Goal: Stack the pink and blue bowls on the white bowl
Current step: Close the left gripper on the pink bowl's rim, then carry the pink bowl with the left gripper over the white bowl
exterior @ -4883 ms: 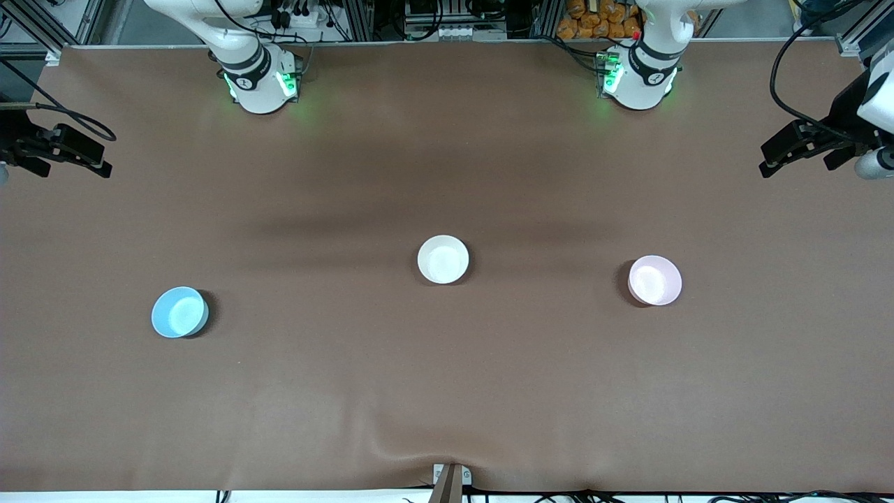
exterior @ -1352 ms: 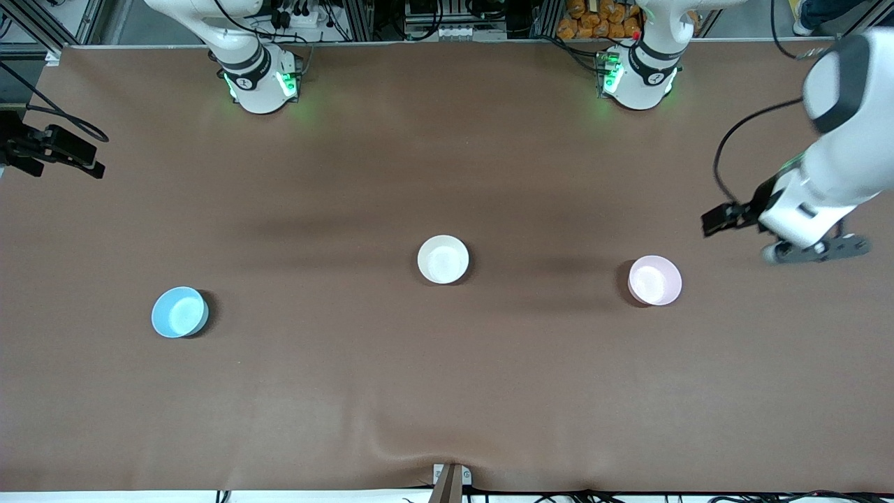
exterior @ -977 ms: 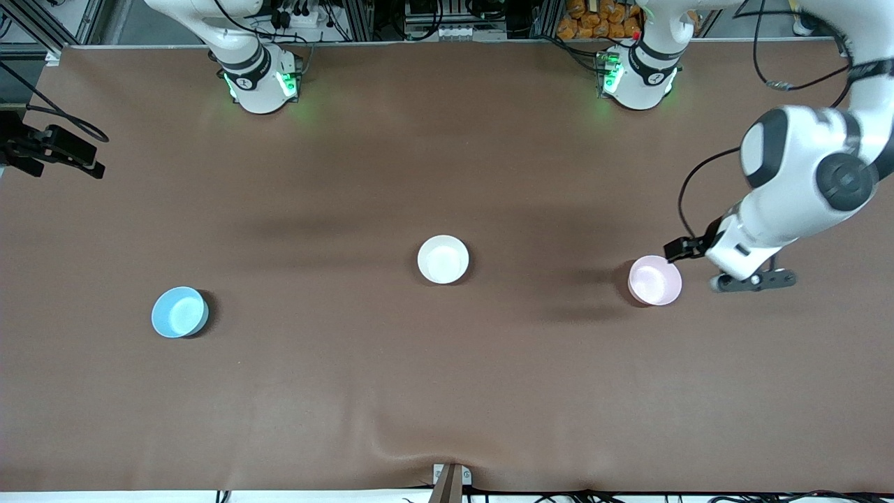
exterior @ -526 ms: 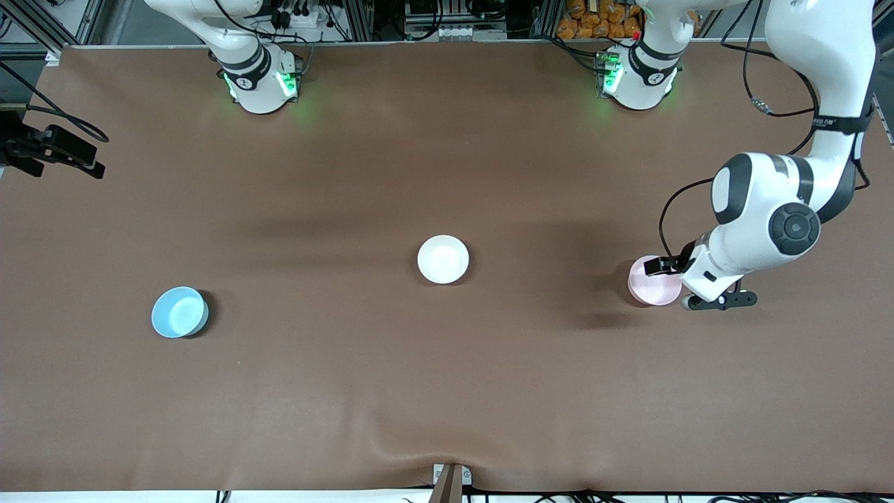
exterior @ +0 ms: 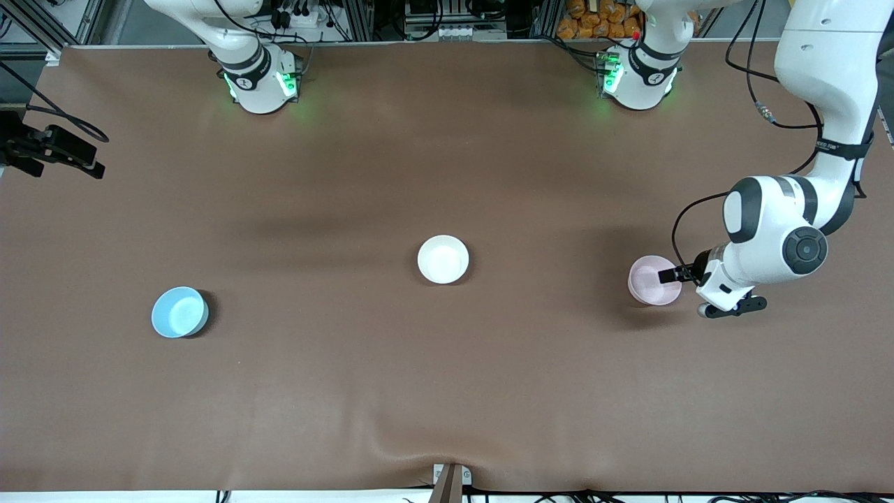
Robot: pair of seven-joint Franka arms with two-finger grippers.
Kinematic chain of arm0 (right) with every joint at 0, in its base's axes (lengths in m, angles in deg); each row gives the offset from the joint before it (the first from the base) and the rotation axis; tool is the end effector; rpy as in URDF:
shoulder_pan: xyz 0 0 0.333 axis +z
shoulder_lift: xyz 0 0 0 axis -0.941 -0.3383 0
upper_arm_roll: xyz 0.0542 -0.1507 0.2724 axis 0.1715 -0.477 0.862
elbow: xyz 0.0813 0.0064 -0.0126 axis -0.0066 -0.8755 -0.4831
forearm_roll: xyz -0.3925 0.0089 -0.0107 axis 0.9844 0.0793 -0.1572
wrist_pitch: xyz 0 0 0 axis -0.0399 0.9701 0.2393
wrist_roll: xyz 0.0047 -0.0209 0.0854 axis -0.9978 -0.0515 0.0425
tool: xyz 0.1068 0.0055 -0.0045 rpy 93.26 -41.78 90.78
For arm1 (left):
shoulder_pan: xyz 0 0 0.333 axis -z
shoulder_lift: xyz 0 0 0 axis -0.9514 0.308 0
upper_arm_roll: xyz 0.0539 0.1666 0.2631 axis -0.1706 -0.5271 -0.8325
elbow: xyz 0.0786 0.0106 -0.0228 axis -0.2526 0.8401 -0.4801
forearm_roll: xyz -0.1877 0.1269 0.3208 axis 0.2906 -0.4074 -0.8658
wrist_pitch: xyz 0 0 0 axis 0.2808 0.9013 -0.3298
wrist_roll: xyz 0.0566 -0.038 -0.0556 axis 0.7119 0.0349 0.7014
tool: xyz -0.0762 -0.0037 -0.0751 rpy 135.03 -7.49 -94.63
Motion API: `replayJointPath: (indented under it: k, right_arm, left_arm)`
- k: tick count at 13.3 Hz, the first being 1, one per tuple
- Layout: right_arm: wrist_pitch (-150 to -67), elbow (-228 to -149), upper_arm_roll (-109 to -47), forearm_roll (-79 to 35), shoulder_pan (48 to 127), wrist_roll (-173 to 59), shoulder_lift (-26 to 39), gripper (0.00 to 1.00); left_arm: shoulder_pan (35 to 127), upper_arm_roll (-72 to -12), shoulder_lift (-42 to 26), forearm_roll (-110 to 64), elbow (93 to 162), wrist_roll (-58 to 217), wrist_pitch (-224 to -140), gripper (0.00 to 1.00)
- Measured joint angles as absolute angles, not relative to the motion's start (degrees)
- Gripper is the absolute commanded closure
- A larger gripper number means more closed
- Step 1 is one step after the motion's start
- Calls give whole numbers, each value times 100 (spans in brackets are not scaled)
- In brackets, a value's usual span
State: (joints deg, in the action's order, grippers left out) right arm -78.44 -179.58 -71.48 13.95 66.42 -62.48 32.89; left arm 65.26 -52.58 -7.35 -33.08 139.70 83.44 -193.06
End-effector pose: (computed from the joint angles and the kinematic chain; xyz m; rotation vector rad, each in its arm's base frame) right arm 0.5323 -0.0240 0.6418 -3.1170 0.0885 0.0579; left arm 0.5974 -0.0048 0.2281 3.0850 0.2633 -0.2928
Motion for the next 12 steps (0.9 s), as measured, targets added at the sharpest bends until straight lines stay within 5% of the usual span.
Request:
replayJointPath:
  k: [4,6,12]
  right_arm:
    - [-7844,-17958,-7148,1395,6642,-6248,3289,0]
    - [-7844,-17958,-7148,1395,6642,-6248,3289,0]
    - [-7845,-17958,-7148,1395,6642,-6248,3289,0]
  left_arm:
    - [6512,-5258,-595,-3308,14019,8342,-19355,62]
    - [6488,-5259,-534,-3308,14020,8342,-19355,99]
    - [6471,-5183,-567,-3297,13949,8343,-19329,100]
